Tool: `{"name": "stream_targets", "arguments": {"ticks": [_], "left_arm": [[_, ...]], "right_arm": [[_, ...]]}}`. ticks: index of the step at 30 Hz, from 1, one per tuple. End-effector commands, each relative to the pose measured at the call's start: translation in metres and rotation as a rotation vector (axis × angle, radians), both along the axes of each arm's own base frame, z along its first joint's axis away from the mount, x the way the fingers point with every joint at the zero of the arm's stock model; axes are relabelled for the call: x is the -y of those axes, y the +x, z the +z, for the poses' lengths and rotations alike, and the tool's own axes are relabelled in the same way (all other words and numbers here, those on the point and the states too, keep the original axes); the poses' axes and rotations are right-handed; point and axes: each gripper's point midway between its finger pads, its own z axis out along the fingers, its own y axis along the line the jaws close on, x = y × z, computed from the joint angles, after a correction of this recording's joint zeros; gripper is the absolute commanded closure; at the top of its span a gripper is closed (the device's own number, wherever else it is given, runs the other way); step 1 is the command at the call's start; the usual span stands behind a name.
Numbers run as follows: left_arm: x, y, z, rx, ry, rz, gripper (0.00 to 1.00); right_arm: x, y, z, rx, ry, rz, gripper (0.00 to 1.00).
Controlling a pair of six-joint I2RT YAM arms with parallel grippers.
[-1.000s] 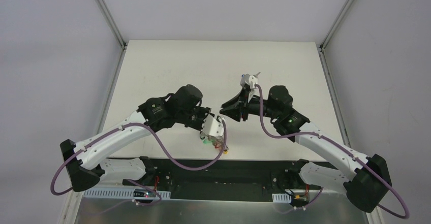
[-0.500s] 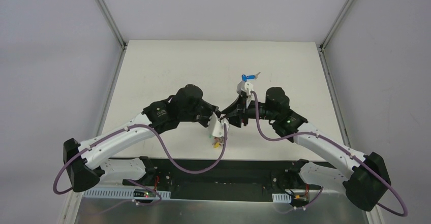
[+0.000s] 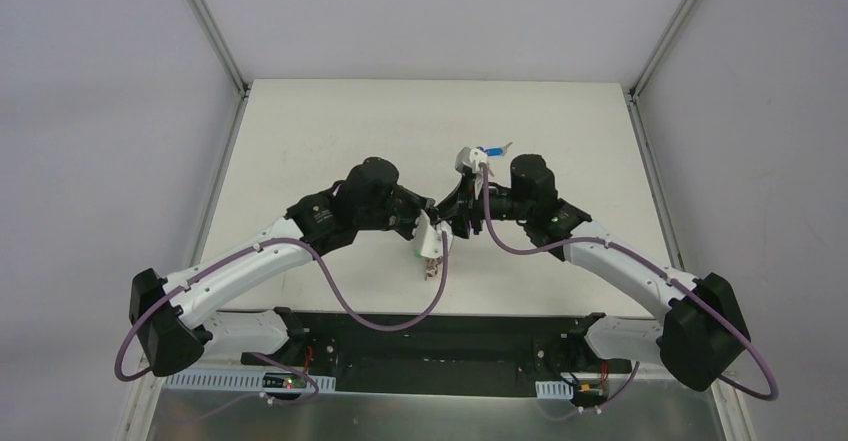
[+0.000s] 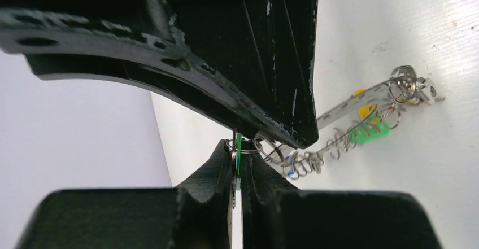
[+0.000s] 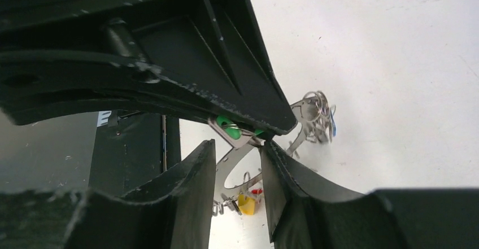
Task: Remove the keys from the keyring
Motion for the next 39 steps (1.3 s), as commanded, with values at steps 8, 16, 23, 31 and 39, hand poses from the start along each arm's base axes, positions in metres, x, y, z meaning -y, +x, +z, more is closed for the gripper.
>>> {"name": "stream_targets", "arguments": {"ticks": [8,16,23,31,39], "left_arm": [[0.015,-0.015,0.028,0.039,-0.132,-0.1,1.0],[0.013,-0.017,0.03,0.035,-0.15,-0.096,1.0],[0.013,-0.017,0.03,0.022,-0.164,-0.092,1.0],[0.014,-0.015,0.027,-0.014,-0.181,-0.062,1.0],[0.015,-0.015,0.029,-0.063,-0.21,-0.033,1.0]], "right_arm": [[0.003,0.011,0.02,0.065,0.048,-0.026,0.56],[-0.008,-0.006,0.025,-0.008,0.092,0.107,0.64],[-0.008,-0.009,0.025,-0.04,0.108,0.103,0.97],[-0.002,-0.016,0.038,-0.04,0.177,0.074,1.0],[0.008,-0.013,0.049,0.012,0.219,-0.014,1.0]]}}
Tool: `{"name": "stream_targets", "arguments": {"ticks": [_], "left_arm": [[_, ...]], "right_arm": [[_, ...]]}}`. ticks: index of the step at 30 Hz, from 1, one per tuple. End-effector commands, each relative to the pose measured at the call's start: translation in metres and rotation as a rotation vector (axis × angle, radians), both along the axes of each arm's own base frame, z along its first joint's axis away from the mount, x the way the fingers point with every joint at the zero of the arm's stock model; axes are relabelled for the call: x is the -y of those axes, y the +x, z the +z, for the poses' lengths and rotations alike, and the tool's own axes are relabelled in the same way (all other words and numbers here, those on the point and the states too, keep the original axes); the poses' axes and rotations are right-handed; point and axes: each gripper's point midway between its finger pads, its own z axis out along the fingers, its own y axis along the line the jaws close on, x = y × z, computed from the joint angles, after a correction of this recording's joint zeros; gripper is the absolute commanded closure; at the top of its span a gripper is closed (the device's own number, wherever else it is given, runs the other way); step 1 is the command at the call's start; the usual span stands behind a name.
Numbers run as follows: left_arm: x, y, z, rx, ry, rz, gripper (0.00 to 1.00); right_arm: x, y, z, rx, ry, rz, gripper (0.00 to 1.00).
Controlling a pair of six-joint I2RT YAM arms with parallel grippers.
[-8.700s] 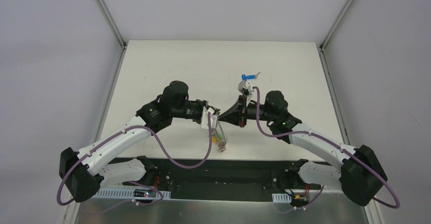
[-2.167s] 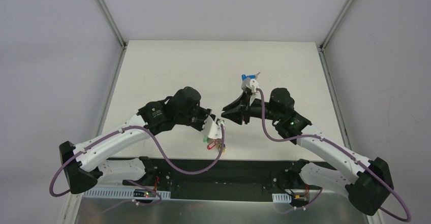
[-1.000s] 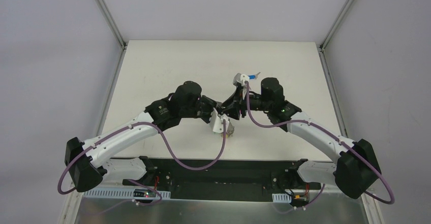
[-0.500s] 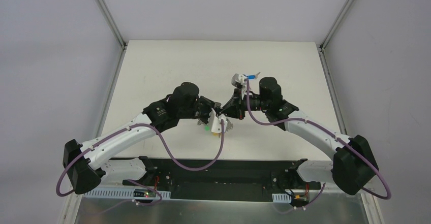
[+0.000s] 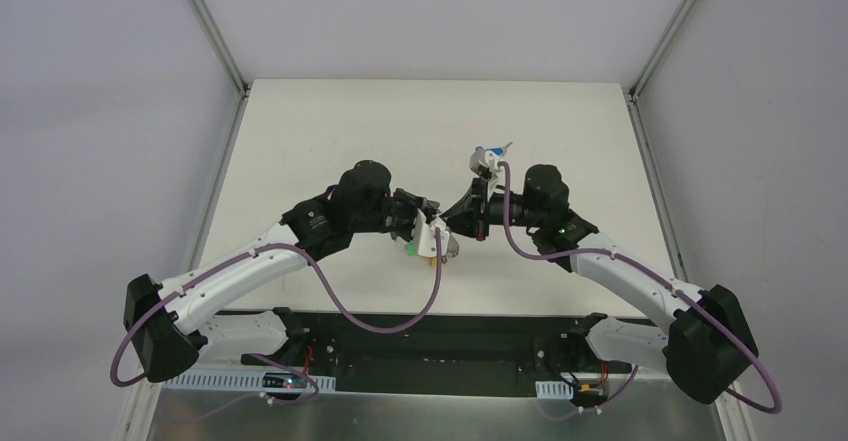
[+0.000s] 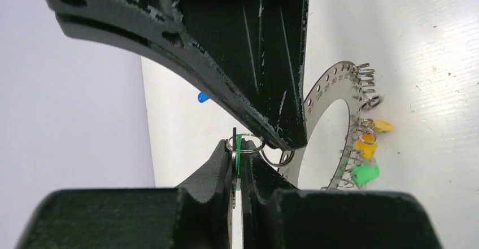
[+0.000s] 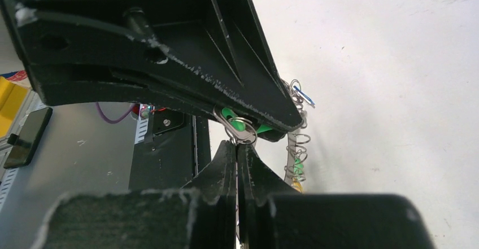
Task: Remove the keys from the keyring
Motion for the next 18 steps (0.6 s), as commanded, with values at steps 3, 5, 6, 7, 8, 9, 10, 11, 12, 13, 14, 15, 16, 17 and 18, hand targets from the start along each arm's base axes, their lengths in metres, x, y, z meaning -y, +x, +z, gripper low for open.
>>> {"name": "stream_targets", "arguments": {"ticks": [3,5,6,7,8,9,10,11,12,13,14,15,16,17,18], "left_arm": [[0.008,-0.003,0.023,-0.025,-0.101,-0.002,1.0],[0.008,-0.003,0.022,-0.037,-0.103,0.007,1.0],[0.008,-0.002,0.022,-0.043,-0.105,0.014,1.0],[0.008,-0.001,0.022,-0.049,-0.108,0.016,1.0],[0.008,-0.001,0.022,-0.058,-0.113,0.016,1.0],[0.008,-0.002,0.024,-0.066,-0.123,0.013,1.0],[0.009,-0.003,0.026,-0.068,-0.13,0.008,1.0],[0.008,-0.004,0.028,-0.066,-0.136,0.001,1.0],[0.008,-0.005,0.028,-0.058,-0.137,-0.007,1.0],[0.007,-0.006,0.028,-0.046,-0.136,-0.012,1.0],[0.006,-0.006,0.028,-0.033,-0.134,-0.017,1.0],[0.005,-0.006,0.026,-0.023,-0.131,-0.018,1.0],[0.004,-0.006,0.027,-0.008,-0.13,-0.018,1.0],[0.003,-0.006,0.027,0.004,-0.129,-0.02,1.0],[0.001,-0.006,0.025,0.014,-0.122,-0.021,1.0]], "right_arm": [[0.006,0.001,0.049,0.16,0.146,-0.06,1.0],[0.007,-0.001,0.052,0.17,0.157,-0.061,1.0],[0.008,-0.002,0.054,0.175,0.161,-0.058,1.0],[0.008,-0.004,0.055,0.178,0.164,-0.053,1.0],[0.009,-0.004,0.055,0.178,0.165,-0.051,1.0],[0.009,-0.004,0.056,0.177,0.167,-0.056,1.0],[0.01,-0.003,0.056,0.174,0.168,-0.068,1.0],[0.011,0.0,0.057,0.172,0.17,-0.085,1.0],[0.011,0.001,0.057,0.165,0.171,-0.098,1.0],[0.011,0.003,0.057,0.159,0.169,-0.107,1.0],[0.011,0.004,0.056,0.151,0.164,-0.113,1.0],[0.011,0.006,0.056,0.144,0.157,-0.122,1.0],[0.011,0.007,0.055,0.134,0.149,-0.124,1.0],[0.011,0.008,0.054,0.12,0.137,-0.125,1.0],[0.01,0.009,0.052,0.096,0.128,-0.13,1.0]]}}
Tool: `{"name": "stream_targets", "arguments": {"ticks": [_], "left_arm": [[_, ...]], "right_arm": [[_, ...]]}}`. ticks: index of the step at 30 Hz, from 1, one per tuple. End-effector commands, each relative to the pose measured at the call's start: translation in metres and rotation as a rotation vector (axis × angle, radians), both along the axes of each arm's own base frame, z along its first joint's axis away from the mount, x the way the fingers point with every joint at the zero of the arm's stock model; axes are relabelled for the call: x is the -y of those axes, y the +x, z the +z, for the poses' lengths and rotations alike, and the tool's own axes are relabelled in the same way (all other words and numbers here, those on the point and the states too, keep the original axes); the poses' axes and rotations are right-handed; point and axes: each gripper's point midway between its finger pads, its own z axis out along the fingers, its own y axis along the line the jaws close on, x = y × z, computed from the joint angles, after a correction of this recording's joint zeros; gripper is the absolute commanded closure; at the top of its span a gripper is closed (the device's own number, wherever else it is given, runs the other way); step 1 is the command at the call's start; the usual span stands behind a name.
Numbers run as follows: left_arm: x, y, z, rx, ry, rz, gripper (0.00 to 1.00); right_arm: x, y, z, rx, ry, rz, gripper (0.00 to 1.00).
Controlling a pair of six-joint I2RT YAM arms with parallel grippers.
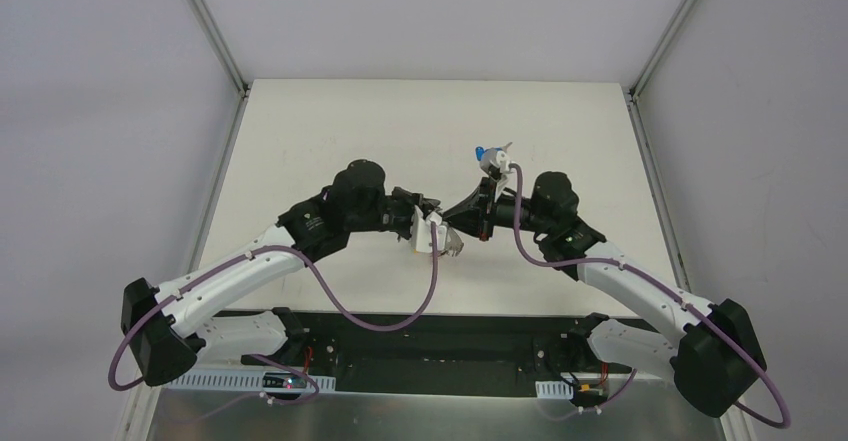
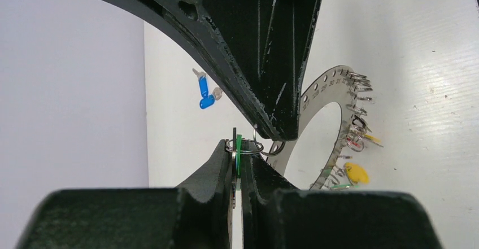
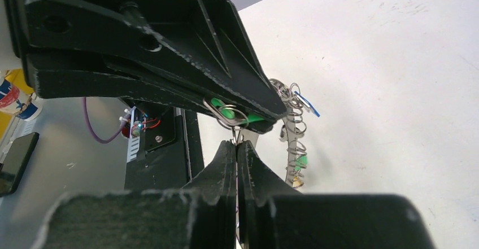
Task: Remove the keys from the keyring
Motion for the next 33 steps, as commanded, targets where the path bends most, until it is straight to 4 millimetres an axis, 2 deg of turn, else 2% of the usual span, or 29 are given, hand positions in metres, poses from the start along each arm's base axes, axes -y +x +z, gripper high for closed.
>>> {"name": "stream_targets", "arguments": {"ticks": [1,6,16,24,33], "left_arm": [[-0.003,-0.006,0.015,0.08,-0.039,-0.044,1.0],[-0.006,-0.008,0.016,0.12,-0.031,-0.059,1.0],[-0.004,-0.014,0.011,0.151,-0.016,-0.116,1.0],[-0.004,-0.016,0.009,0.151,-0.012,-0.127,1.0],[-0.004,-0.017,0.007,0.154,-0.007,-0.134,1.0]], "right_arm": [[0.0,0.008,0.038,0.036,0.067,-0.037,1.0],[-0.002,0.017,0.024,-0.118,-0.005,-0.057,1.0],[-0.008,0.021,0.025,-0.305,-0.033,-0.034,1.0],[-0.006,0.04,0.035,-0.404,0.005,-0.153,1.0],[-0.001,0.065,0.035,-0.581,0.106,-0.331,1.0]]}}
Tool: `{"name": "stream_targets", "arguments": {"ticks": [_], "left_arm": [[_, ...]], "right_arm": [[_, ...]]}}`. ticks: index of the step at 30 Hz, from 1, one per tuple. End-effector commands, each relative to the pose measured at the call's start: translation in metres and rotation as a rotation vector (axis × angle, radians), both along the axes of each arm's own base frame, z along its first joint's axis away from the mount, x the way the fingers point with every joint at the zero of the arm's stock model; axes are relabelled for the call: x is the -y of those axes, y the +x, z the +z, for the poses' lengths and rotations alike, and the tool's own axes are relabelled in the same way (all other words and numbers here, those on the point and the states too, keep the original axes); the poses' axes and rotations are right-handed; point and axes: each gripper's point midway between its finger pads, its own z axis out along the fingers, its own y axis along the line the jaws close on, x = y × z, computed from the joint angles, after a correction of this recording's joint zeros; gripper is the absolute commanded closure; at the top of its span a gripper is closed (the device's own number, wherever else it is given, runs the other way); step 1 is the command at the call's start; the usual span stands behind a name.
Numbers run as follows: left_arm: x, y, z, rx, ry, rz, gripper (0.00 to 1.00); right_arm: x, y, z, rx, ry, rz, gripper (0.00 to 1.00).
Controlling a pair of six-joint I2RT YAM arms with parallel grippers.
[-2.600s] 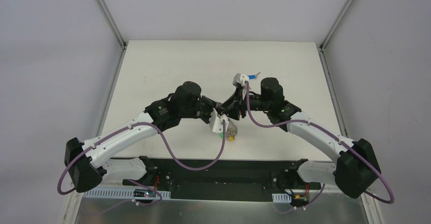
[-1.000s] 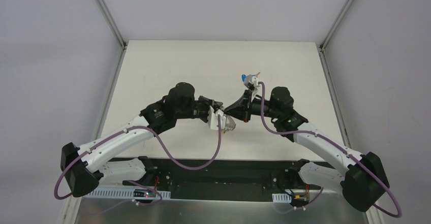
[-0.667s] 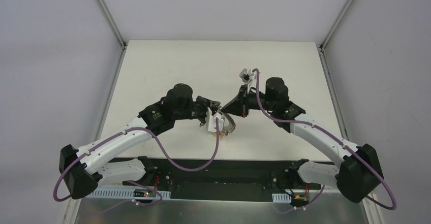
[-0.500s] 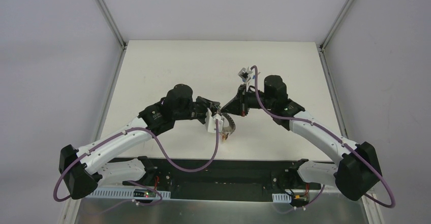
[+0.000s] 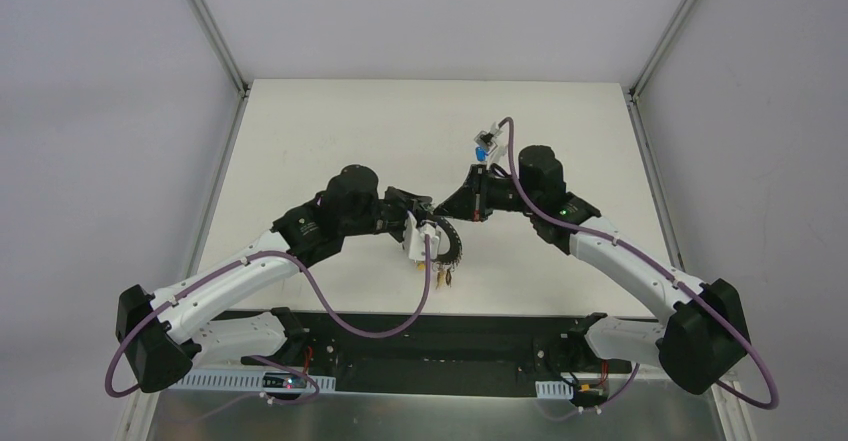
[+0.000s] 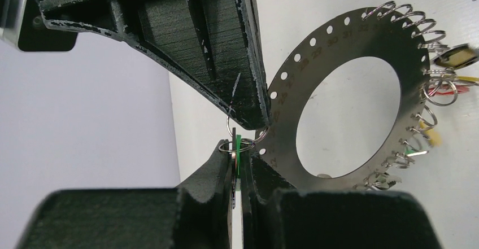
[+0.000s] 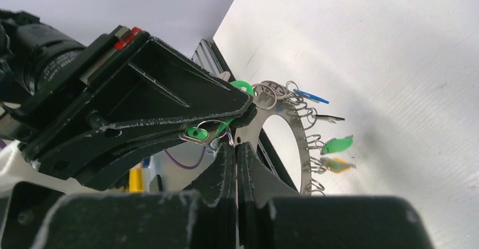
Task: Remove the keys from the keyring
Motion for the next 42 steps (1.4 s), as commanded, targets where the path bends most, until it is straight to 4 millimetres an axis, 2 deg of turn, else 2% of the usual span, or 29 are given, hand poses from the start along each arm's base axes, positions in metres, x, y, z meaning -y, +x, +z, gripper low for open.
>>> {"name": "stream_targets", "arguments": {"ticks": [1,9,29,42], "left_arm": [[0.011,-0.02,0.012,0.009,-0.055,-0.114,1.0],[0.012,-0.022,0.009,0.007,-0.047,-0.123,1.0],[0.02,-0.028,-0.003,-0.029,-0.027,-0.162,1.0],[0.031,-0.035,-0.018,-0.059,0.006,-0.193,1.0]], "right_arm": [[0.007,0.049,0.038,0.026,0.111,-0.256,1.0],[0.024,0.063,0.034,-0.012,0.145,-0.429,1.0],[0.044,0.073,0.041,-0.007,0.199,-0.564,1.0],[0.059,0.084,0.044,-0.065,0.326,-0.72,1.0]]}}
